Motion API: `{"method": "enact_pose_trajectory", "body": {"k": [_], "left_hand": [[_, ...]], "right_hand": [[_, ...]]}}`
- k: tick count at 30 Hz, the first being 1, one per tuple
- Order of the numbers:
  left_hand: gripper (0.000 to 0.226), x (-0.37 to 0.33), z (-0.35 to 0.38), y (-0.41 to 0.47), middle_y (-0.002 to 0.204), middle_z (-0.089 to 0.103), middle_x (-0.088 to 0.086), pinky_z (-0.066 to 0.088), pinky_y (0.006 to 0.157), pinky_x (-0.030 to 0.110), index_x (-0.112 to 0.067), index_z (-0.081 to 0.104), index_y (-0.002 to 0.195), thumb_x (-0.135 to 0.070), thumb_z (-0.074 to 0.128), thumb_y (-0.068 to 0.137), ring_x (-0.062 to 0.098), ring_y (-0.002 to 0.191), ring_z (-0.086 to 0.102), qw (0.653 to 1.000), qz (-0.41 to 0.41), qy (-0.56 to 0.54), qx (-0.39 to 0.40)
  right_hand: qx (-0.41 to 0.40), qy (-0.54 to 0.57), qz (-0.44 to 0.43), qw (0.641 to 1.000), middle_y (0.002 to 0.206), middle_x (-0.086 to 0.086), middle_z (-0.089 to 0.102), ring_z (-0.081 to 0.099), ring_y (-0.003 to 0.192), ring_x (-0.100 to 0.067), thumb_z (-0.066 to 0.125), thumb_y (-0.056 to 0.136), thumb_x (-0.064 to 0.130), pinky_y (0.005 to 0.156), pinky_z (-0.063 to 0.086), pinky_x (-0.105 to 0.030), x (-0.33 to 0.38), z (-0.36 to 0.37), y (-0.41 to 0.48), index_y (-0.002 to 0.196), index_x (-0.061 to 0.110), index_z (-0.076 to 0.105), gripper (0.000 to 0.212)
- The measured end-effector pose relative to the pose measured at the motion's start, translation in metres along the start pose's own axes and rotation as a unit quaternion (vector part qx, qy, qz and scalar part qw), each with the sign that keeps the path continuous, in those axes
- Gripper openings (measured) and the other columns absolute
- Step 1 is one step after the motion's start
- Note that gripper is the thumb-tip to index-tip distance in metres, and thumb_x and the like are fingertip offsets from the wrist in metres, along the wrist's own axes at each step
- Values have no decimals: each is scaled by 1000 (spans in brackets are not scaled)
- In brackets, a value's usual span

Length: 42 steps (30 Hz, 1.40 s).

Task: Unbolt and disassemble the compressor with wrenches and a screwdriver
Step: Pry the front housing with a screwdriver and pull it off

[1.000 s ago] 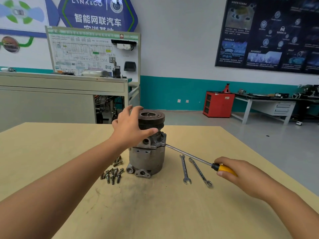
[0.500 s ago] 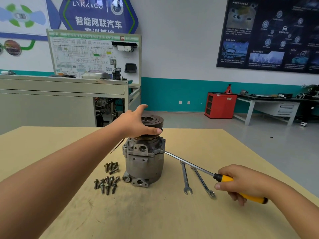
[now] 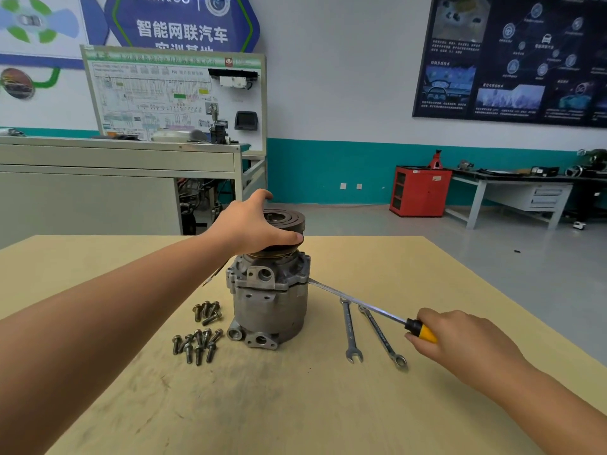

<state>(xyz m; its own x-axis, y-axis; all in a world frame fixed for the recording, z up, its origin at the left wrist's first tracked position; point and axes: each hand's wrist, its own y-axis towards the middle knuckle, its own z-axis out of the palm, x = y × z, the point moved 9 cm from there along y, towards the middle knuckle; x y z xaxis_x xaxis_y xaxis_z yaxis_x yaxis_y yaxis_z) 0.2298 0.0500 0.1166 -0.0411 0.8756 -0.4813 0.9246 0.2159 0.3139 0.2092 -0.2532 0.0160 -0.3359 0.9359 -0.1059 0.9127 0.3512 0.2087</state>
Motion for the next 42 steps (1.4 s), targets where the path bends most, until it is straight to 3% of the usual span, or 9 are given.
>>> {"method": "enact_pose_trajectory", "body": {"k": [2,7,11,20,28,33,37,40,42], "left_hand": [[101,0,-1,0,118,58,6,54,78,35,-29,31,139,-69,73,57,24,99,58,1000,-5,-3,-10],[98,0,-5,2,116,56,5,56,81,40,-29,31,137,-65,76,58,25,98,59,999,-10,-25,-40],[97,0,-5,1,107,55,1,55,71,34,-30,32,134,-66,76,55,22,92,59,999,-3,-32,-43],[81,3,-4,1,92,55,-5,43,50,21,-37,31,111,-68,76,51,9,76,56,998,5,-62,-28],[79,3,-5,0,86,53,-8,42,49,21,-36,31,109,-67,76,52,9,75,57,998,1,-64,-24],[83,6,-3,2,100,57,2,50,57,28,-35,32,114,-67,76,51,17,82,59,998,-6,-61,-28],[89,8,-4,-3,108,56,8,54,69,36,-36,31,114,-71,73,44,25,90,59,996,-15,-68,-49],[86,5,-7,-6,108,56,8,53,75,39,-35,30,111,-72,71,44,28,94,57,996,-8,-53,-65],[88,3,-7,-6,113,55,7,52,81,42,-33,31,116,-71,72,47,29,100,56,997,-5,-40,-69]], "right_hand": [[-16,-43,2,999,64,9,40,48,64,-18,32,96,57,47,30,-27,3,-4,-3,92,29,36,28],[-201,-107,-100,968,44,1,42,41,30,-25,89,57,24,39,19,-23,21,-47,-9,64,11,54,39],[-80,-120,-23,989,65,8,39,47,62,-16,36,94,57,49,31,-27,-2,-26,7,87,30,36,28],[95,253,113,956,67,-4,52,49,40,-12,56,91,44,43,39,-23,-51,24,23,76,10,48,38],[102,149,167,969,89,3,55,56,84,-16,63,83,41,58,36,-25,-40,60,34,86,18,52,26],[69,130,188,971,122,2,52,44,117,-23,59,80,63,87,34,-36,-12,35,53,113,24,53,52],[-45,526,21,849,136,17,42,35,130,-5,68,77,53,99,33,-27,85,-14,78,142,29,37,76],[-1,631,-59,773,115,40,46,42,100,29,72,77,44,83,36,1,152,-19,89,118,52,44,50],[-22,672,-56,738,99,34,58,50,85,28,76,76,36,64,39,4,164,-19,99,100,50,50,38]]}}
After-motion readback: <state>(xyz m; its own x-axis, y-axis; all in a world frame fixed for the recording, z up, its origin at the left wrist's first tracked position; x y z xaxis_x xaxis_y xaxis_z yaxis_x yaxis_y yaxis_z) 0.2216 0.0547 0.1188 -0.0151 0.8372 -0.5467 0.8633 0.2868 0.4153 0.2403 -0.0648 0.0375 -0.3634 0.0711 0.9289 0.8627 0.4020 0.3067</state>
